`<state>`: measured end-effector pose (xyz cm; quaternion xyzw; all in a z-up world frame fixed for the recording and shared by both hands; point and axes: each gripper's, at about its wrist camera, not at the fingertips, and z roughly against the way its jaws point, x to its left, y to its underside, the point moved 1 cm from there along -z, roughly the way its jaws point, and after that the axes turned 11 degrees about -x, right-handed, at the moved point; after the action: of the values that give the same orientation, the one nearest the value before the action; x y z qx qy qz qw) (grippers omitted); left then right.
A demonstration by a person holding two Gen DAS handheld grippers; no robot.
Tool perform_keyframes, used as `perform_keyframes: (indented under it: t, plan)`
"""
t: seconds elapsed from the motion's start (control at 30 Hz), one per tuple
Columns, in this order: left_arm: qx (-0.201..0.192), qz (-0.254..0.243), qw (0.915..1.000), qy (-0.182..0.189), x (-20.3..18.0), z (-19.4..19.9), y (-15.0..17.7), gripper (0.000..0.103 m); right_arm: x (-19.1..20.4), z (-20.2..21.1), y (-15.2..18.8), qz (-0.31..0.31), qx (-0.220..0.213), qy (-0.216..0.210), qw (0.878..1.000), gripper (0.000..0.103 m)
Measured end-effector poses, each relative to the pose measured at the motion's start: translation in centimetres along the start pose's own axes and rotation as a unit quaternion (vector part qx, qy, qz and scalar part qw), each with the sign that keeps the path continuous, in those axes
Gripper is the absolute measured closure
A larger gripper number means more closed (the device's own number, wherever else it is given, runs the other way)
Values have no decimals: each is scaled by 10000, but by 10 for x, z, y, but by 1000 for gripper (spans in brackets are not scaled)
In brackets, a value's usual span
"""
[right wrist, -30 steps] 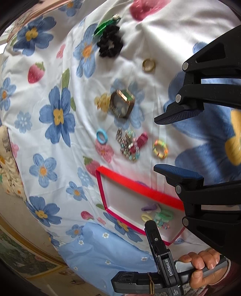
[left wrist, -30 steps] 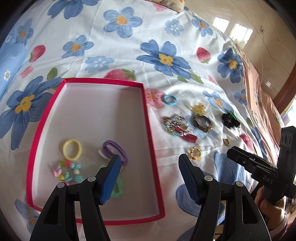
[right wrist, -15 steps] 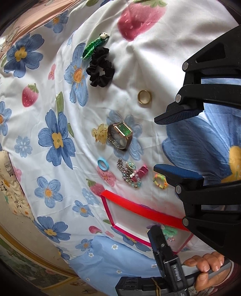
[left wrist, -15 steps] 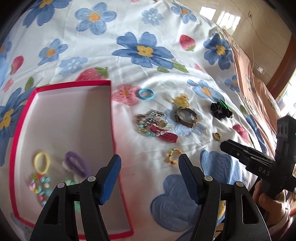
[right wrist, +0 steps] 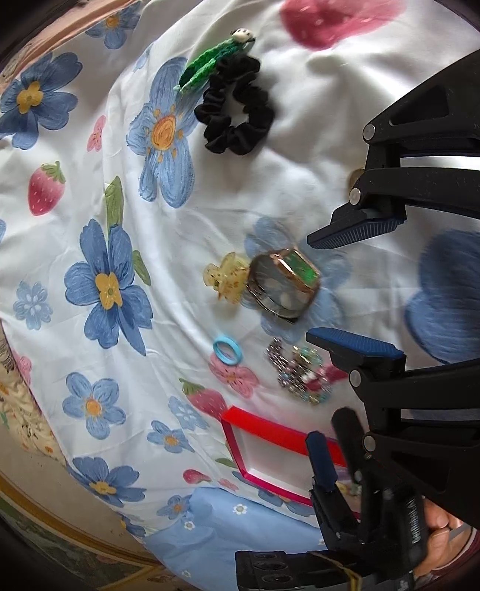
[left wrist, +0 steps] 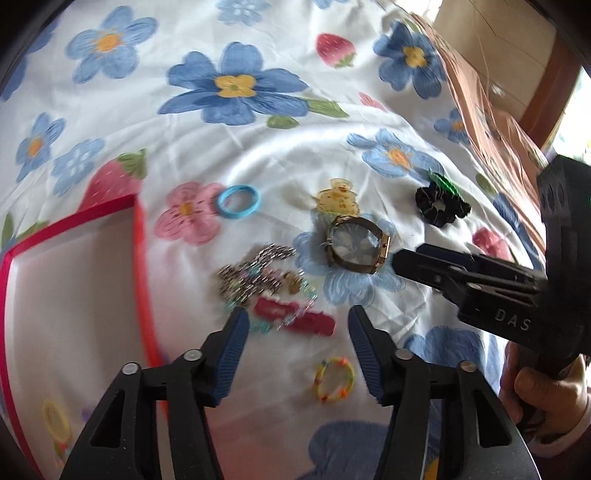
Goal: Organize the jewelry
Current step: 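Grasp the beaded chain bracelet with the left tool while the right tool grasps the watch, then carry the bracelet and watch into the box and open both tools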
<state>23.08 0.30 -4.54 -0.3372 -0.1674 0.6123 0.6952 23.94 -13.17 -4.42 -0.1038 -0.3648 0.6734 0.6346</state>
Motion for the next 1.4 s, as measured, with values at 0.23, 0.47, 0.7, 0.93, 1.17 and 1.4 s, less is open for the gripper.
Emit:
perform_keyframes:
  t: [0.23, 0.47, 0.7, 0.93, 1.17, 1.4]
  plan:
    - [371, -267, 9989, 51, -8, -44, -2, 69, -9, -28, -5, -46, 239, 42, 9997, 57]
    - [331, -541, 9979, 130, -17, -45, -1, 92, -7, -43, -3, 162, 287, 183, 9993, 73]
    - [129, -361, 9991, 190, -8, -19, 2, 97, -8, -30, -3, 230, 120, 222, 9994, 96]
    - [-324, -92, 9990, 288, 3, 32, -1, 97, -2, -5, -2, 279, -60, 93, 9995, 96]
    - [-697, 171, 9967, 389, 17, 82, 0, 97, 16, 18, -6, 366, -238, -108, 9990, 96]
    - [-921, 362, 9947, 282, 34, 120, 8, 97, 42, 25, -5, 513, -274, -344, 9977, 96]
